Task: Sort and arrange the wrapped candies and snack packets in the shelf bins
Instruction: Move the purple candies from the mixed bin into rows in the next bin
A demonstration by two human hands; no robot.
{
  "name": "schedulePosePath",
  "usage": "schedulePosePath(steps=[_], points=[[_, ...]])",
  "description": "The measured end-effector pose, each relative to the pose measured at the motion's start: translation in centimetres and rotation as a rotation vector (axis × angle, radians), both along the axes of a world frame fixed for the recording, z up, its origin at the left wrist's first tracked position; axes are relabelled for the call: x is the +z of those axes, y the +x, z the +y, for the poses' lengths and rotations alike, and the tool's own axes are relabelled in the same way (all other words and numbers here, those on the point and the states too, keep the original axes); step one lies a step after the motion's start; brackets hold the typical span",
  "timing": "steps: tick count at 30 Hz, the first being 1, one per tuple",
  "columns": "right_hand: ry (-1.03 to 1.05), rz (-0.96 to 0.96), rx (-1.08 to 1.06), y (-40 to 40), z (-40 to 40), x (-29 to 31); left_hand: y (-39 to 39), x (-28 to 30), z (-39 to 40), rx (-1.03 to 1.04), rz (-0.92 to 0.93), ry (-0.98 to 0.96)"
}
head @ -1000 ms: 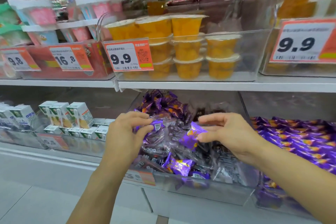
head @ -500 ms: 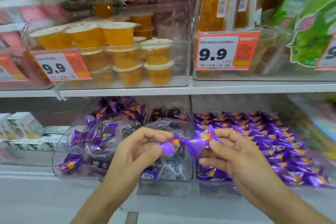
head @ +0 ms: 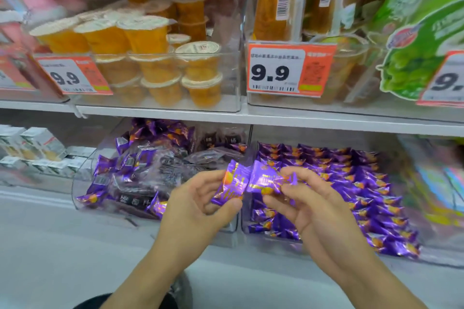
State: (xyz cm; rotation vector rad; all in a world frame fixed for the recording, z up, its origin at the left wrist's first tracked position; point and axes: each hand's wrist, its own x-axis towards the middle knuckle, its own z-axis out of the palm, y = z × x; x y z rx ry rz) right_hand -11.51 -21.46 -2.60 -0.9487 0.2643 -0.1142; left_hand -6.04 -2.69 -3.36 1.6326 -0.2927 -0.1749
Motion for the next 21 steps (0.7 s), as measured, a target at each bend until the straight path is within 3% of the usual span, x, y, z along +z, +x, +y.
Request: schedulePosePath(steps=[4, 7, 14, 21], points=[[-0.154, 0.003, 0.089, -0.5, 1.0, -0.7, -0.1, -0.6, -0.2, -0.015, 0.061, -0.064], [-0.282, 0.014, 0.020, -0.8, 2.0, -1.0, -0.2, -0.7, -0.5, -0.098, 0.090, -0.126], [-0.275, 0.043, -0.080, -1.3, 3.6, -1.5, -0.2, -2.0, -0.2, -0.094, 0.153, -0.218], [-0.366, 0.036, -0.073, -2.5, 3.8, -2.1, -1.3, -0.4, -0.5, -0.209, 0.538, -0.485]])
